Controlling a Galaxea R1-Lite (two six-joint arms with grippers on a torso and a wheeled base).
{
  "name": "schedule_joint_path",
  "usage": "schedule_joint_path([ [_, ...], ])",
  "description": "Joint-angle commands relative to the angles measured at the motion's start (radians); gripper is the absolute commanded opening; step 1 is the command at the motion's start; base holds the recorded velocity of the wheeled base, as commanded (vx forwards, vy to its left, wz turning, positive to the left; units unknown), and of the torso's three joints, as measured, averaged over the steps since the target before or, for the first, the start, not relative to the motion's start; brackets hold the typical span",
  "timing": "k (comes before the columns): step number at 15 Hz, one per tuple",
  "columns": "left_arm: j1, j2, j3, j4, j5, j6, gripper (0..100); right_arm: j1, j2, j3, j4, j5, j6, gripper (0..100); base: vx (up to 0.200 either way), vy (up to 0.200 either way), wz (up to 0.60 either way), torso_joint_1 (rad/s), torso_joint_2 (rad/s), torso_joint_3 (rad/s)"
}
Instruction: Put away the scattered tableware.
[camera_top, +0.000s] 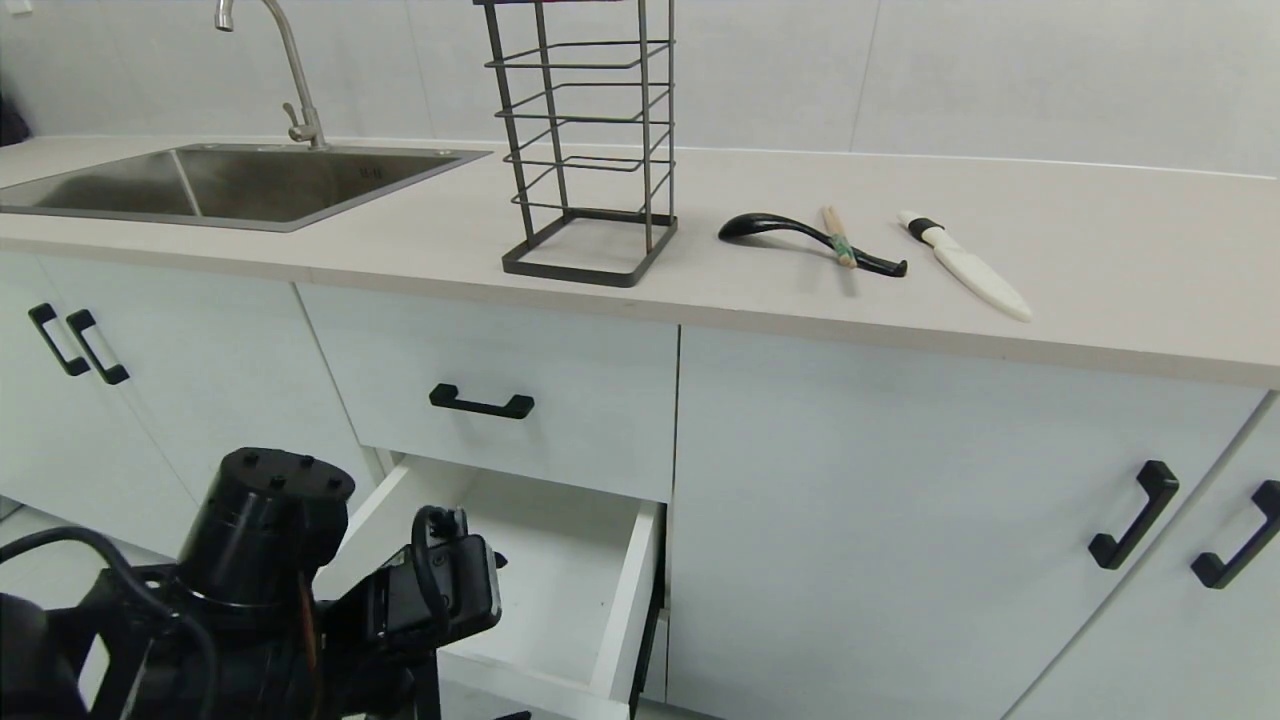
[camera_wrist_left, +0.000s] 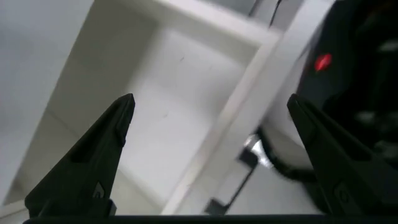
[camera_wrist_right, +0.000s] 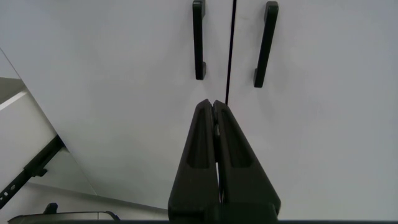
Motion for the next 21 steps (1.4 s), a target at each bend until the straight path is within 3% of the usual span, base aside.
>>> schedule_joint_path([
  [1, -0.062, -0.122, -0.039, -0.006, 0.003, -0.224, 100, 0.0, 0.001, 0.0, 0.001, 0.0, -0.001, 0, 0.0, 0.0, 0.0, 0.0, 0.0, 0.0],
  [4, -0.05, -0.235, -0.024, 0.0, 0.009, -0.554, 100, 0.0, 0.001, 0.0, 0.001, 0.0, 0.0, 0, 0.0, 0.0, 0.0, 0.0, 0.0, 0.0],
  [5, -0.039, -0.254, -0.013, -0.003, 0.013, -0.618, 100, 0.0, 0.001, 0.0, 0.0, 0.0, 0.0, 0, 0.0, 0.0, 0.0, 0.0, 0.0, 0.0],
  [6, 0.006, -0.287, -0.007, -0.005, 0.021, -0.698, 100, 0.0, 0.001, 0.0, 0.001, 0.0, 0.0, 0, 0.0, 0.0, 0.0, 0.0, 0.0, 0.0],
  [8, 0.088, -0.34, 0.027, -0.005, 0.027, -0.738, 100, 0.0, 0.001, 0.0, 0.0, 0.0, 0.0, 0, 0.0, 0.0, 0.0, 0.0, 0.0, 0.0],
  [11, 0.194, -0.404, 0.148, -0.015, 0.032, -0.732, 100, 0.0, 0.001, 0.0, 0.0, 0.0, 0.0, 0, 0.0, 0.0, 0.0, 0.0, 0.0, 0.0],
  [12, 0.205, -0.418, 0.171, -0.032, 0.053, -0.704, 100, 0.0, 0.001, 0.0, 0.001, 0.0, 0.0, 0, 0.0, 0.0, 0.0, 0.0, 0.0, 0.0],
  [13, 0.234, -0.439, 0.194, -0.046, 0.088, -0.641, 100, 0.0, 0.001, 0.0, 0.001, 0.0, 0.0, 0, 0.0, 0.0, 0.0, 0.0, 0.0, 0.0],
  [14, 0.268, -0.453, 0.21, -0.052, 0.096, -0.599, 100, 0.0, 0.001, 0.0, 0.001, 0.0, 0.0, 0, 0.0, 0.0, 0.0, 0.0, 0.0, 0.0],
  [15, 0.331, -0.493, 0.234, -0.052, 0.096, -0.545, 100, 0.0, 0.001, 0.0, 0.001, 0.0, 0.0, 0, 0.0, 0.0, 0.0, 0.0, 0.0, 0.0],
  [18, 0.378, -0.593, 0.272, -0.052, 0.098, -0.514, 100, 0.0, 0.001, 0.0, 0.001, 0.0, 0.0, 0, 0.0, 0.0, 0.0, 0.0, 0.0, 0.0],
  [21, 0.391, -0.68, 0.28, -0.051, 0.095, -0.508, 100, 0.0, 0.001, 0.0, 0.0, 0.0, 0.0, 0, 0.0, 0.0, 0.0, 0.0, 0.0, 0.0],
])
